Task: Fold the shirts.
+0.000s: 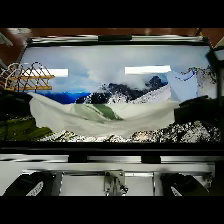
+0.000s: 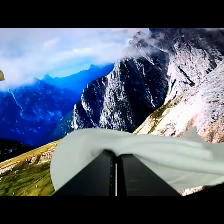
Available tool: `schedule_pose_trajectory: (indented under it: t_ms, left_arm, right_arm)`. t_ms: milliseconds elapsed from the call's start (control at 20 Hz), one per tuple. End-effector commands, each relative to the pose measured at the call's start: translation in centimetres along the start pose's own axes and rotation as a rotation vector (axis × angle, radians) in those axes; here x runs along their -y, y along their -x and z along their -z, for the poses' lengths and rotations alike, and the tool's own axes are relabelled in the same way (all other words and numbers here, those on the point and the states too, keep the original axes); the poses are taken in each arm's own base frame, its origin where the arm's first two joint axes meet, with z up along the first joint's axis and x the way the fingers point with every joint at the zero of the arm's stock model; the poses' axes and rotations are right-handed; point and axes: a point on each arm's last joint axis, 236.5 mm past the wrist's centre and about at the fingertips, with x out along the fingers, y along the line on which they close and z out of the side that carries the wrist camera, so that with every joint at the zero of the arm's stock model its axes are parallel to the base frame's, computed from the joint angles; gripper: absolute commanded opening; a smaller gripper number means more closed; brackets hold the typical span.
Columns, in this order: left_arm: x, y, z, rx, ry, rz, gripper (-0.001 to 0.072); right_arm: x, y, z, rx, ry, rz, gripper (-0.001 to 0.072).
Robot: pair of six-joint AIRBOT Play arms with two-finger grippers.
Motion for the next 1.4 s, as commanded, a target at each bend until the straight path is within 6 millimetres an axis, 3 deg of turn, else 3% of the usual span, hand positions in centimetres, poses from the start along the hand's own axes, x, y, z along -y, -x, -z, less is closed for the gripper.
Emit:
schedule_pose_trajectory:
  t_ms: [0,150,350,450,600,650,700,750,800,950,1050,1100,1200,1350]
  left_arm:
    - [-1.7,-7.5,-1.4,0.011,-0.036,-0.047,0.0032]
    - [-3.3,-15.4,-1.5,-0.002,-0.003,-0.067,0.0032]
    - [-5.1,-22.1,-1.4,0.046,0.17,-0.087,0.0033]
    - [-4.0,-24.9,0.6,-0.009,0.27,-0.047,0.0034]
    - [-1.9,-28.1,3.8,-0.11,0.352,0.009,0.0041]
    - [-1.5,-28.5,4.6,-0.135,0.369,0.019,0.0145]
    - [-1.6,-28.3,4.9,-0.154,0.371,0.018,0.0415]
    - [-2.2,-27.7,5.2,-0.187,0.369,0.008,0.0639]
    - [-3.5,-26.6,5.6,-0.241,0.364,-0.016,0.0682]
    - [-10.3,-20.9,8.0,-0.468,0.405,-0.142,0.0675]
    - [-12.7,-17.4,11.6,-0.624,0.446,-0.145,0.067]
    - [-12.8,-16.4,13.7,-0.69,0.488,-0.111,0.0671]
    - [-11.4,-16.3,17.3,-0.756,0.614,-0.034,0.0678]
    - [-7.9,-19.4,19.5,-0.701,0.793,0.079,0.0682]
  right_arm:
    - [2.4,-6.2,-3.1,0.049,0.024,0.185,0.0057]
    - [1.4,-13.9,-5.7,0.058,0.053,0.208,0.0057]
    - [3.0,-24.2,-5.7,0.057,-0.194,0.149,0.0057]
    - [2.5,-27.7,-4.9,0.034,-0.342,0.061,0.0057]
    - [0.5,-30.9,-3.3,-0.022,-0.485,-0.029,0.006]
    - [0.1,-31.3,-3.2,-0.028,-0.485,-0.042,0.017]
    - [-0.1,-31.1,-3.3,-0.027,-0.473,-0.05,0.0459]
    - [0.2,-30.3,-3.8,-0.015,-0.428,-0.049,0.0591]
    - [1.0,-29.2,-4.1,-0.012,-0.368,-0.031,0.0591]
    - [6.9,-24.4,-4.0,-0.039,-0.296,0.099,0.0591]
    - [11.2,-21.9,-2.4,-0.072,-0.351,0.16,0.0591]
    - [12.5,-21.4,-1.1,-0.104,-0.403,0.159,0.0591]
    - [12.9,-21.6,1.0,-0.169,-0.499,0.064,0.0591]
    - [10.6,-22.9,2.4,-0.236,-0.573,-0.129,0.0591]
